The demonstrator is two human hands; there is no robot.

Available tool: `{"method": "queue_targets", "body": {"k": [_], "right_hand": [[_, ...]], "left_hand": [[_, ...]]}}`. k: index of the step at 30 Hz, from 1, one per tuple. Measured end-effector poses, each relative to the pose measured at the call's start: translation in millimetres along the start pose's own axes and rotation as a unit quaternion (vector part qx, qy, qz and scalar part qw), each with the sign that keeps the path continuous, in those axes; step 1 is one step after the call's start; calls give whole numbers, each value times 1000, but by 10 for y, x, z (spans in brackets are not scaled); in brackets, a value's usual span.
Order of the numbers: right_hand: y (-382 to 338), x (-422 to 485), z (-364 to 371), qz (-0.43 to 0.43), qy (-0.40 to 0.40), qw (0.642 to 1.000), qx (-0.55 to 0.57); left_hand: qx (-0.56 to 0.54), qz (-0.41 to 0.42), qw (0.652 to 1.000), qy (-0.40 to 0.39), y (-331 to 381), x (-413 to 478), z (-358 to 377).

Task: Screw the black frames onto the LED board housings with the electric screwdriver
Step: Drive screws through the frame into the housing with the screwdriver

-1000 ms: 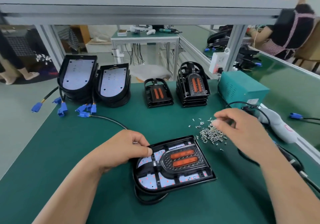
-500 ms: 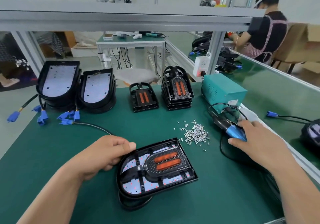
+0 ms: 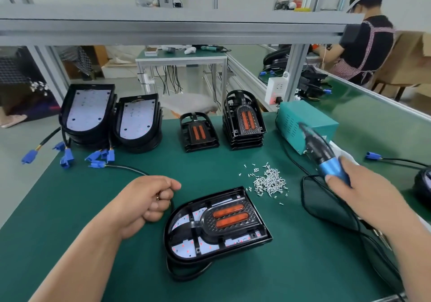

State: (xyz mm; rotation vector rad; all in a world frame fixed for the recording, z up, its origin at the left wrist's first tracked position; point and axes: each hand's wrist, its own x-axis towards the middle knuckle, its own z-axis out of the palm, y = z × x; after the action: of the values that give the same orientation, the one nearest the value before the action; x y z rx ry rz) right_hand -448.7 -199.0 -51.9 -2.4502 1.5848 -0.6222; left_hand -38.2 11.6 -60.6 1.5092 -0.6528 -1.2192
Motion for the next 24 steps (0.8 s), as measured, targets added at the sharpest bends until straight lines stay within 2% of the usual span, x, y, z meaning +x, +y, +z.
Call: {"method": "queue_targets", "body": {"k": [2,4,8,13,19,24], "right_hand": [[-108,-51,-118,46,13,982,181],[-237,-71,-184,101,20,920,379],[-548,17,-183,106,22,802,587],[-971,173,21,107,-28,706,699],[-1542,360,229,156,-12,552,819],[-1931,522,334,143,-7,497,856]], "left_hand": [[-75,2,997,-13,32,-11,-15],[-119,10,993,-26,47,-24,-37],[-140,27,988,-56,44,-36,-50],[-140,36,983,-110,25,-51,12],[-182,35,975,-123,14,-29,75],[-208,33,968,-136,15,10,83]]}}
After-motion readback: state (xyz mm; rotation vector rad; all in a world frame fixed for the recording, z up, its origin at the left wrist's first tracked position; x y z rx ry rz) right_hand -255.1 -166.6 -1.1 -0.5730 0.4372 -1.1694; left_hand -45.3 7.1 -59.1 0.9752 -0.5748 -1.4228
